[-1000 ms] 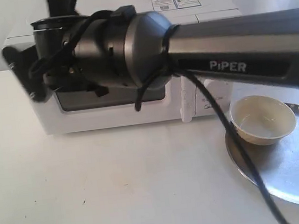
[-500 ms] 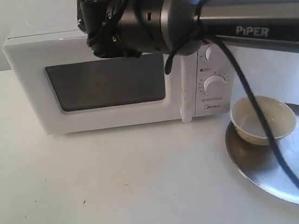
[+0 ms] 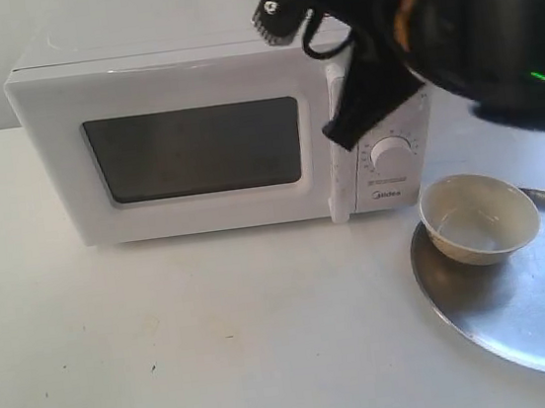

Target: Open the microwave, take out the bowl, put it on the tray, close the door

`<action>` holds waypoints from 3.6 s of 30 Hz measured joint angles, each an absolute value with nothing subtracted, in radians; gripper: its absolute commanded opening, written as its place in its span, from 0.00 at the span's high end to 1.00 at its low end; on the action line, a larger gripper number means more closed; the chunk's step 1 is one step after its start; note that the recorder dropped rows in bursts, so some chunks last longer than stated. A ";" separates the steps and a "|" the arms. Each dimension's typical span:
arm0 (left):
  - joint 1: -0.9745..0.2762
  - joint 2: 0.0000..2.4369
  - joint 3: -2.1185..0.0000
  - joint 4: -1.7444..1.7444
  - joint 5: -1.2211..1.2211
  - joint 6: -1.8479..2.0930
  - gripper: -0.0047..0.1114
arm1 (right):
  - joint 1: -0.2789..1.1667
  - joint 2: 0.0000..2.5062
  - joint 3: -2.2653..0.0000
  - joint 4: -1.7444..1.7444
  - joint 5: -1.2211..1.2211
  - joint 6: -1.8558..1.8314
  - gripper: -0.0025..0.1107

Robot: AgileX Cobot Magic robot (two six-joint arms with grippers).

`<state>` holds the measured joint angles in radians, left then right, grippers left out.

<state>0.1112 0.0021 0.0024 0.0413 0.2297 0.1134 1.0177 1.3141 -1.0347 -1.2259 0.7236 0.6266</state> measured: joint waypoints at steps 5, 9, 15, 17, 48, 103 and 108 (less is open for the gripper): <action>0.111 0.002 0.002 0.041 0.230 0.113 0.96 | 1.018 1.104 -0.763 -1.293 0.348 0.911 0.98; 0.111 0.002 0.002 0.041 0.230 0.113 0.96 | 1.018 1.009 -0.642 -1.332 0.128 1.061 0.98; 0.111 0.002 0.002 0.041 0.230 0.113 0.96 | 1.018 0.975 -0.607 -1.344 0.076 1.133 0.98; 0.111 0.002 0.002 0.041 0.230 0.113 0.96 | 1.018 0.975 -0.607 -1.344 0.071 1.138 0.98; 0.111 0.002 0.002 0.041 0.230 0.113 0.96 | 0.254 0.007 -0.004 0.039 0.347 1.134 0.98; 0.111 0.002 0.002 0.041 0.232 0.113 0.96 | 0.203 0.006 -0.002 -0.071 0.343 -0.149 0.98; 0.111 0.002 0.002 0.041 0.232 0.113 0.96 | 0.203 0.006 -0.002 -0.125 0.343 -0.096 0.98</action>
